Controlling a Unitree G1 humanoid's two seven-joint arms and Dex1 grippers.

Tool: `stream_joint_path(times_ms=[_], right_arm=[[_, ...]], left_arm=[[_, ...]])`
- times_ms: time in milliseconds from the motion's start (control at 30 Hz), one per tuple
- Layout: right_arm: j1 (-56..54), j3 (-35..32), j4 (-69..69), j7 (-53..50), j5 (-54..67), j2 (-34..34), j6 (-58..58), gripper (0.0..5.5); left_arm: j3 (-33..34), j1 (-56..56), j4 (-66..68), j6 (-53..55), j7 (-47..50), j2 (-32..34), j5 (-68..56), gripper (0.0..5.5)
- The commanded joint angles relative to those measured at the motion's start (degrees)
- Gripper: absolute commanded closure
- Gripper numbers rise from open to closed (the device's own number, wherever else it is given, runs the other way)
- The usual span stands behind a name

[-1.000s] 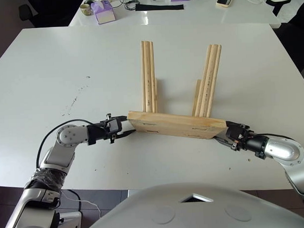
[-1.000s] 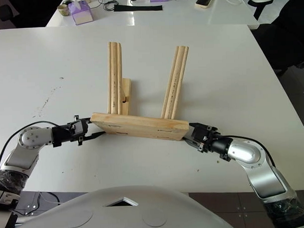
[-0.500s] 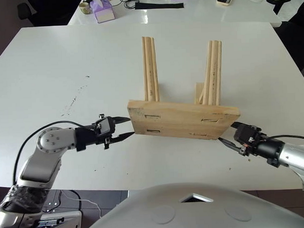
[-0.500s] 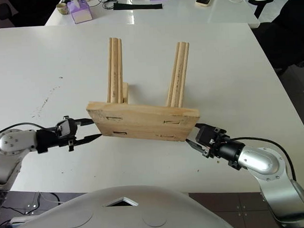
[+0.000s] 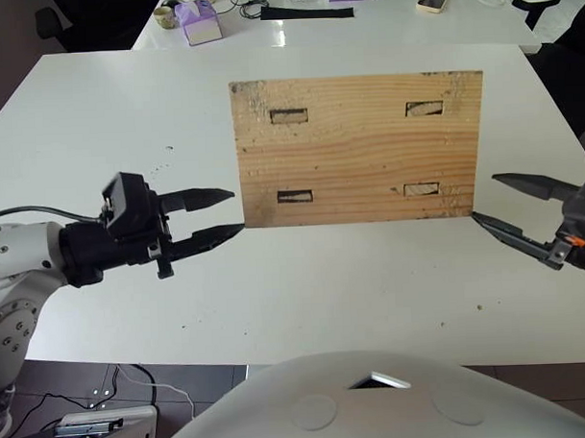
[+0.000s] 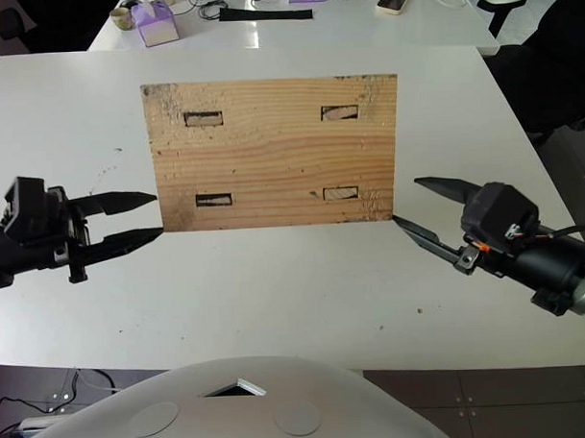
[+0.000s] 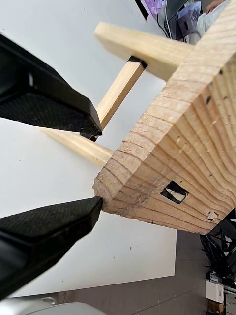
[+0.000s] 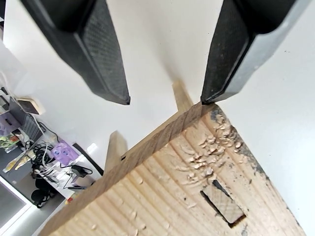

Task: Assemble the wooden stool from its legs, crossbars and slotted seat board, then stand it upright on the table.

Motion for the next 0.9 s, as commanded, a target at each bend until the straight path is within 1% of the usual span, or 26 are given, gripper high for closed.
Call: stream_joint_path(times_ms=[33, 100, 200, 300, 400, 533, 633, 767, 900], right_arm=[[-5.17, 0.8, -7.03, 1.11, 12.77, -6.06, -0.24, 2.82], [-6.13, 3.6, -6.97, 0.36, 10.93, -5.62, 0.69, 2.82], [-5.79, 10.88, -6.13, 0.62, 2.46, -4.1, 0.88, 2.82], [-3.98, 16.57, -4.25, 1.65, -6.63, -2.95, -1.14, 2.82], [-6.58, 20.03, -3.69, 0.28, -9.07, -0.88, -1.74, 2.82], [-13.25, 21.72, -3.35, -1.9, -6.08, 1.22, -1.12, 2.82], [-17.34, 21.93, -2.69, -3.11, -4.12, 1.92, -0.02, 2.82], [-18.47, 22.42, -1.49, -2.81, -5.04, 2.48, 0.62, 2.82], [-14.63, 24.7, 1.1, -1.2, -13.38, 2.68, -2.22, 2.82]], left_arm=[[-1.05, -8.15, -4.67, 2.95, 0.13, 0.98, -9.0, 3.17], [-2.09, -8.32, -4.89, 3.21, -0.54, 0.25, -7.16, 3.17], [-5.34, -7.7, -4.92, 2.42, -2.35, -1.3, -2.33, 3.17], [-8.11, -7.19, -1.25, 0.0, -4.27, -2.2, 4.15, 3.17], [-10.47, -11.04, 4.38, -1.63, -2.95, -4.36, 8.26, 3.17], [-9.98, -18.64, 8.99, 1.19, 0.95, -7.47, 5.34, 3.17], [-8.94, -20.94, 8.87, 3.04, 2.93, -9.05, 2.94, 3.17], [-8.49, -18.55, 5.88, 3.59, 2.92, -10.06, 2.38, 3.17], [-10.19, -12.39, 6.67, -1.86, -1.47, -9.62, 9.78, 3.17]])
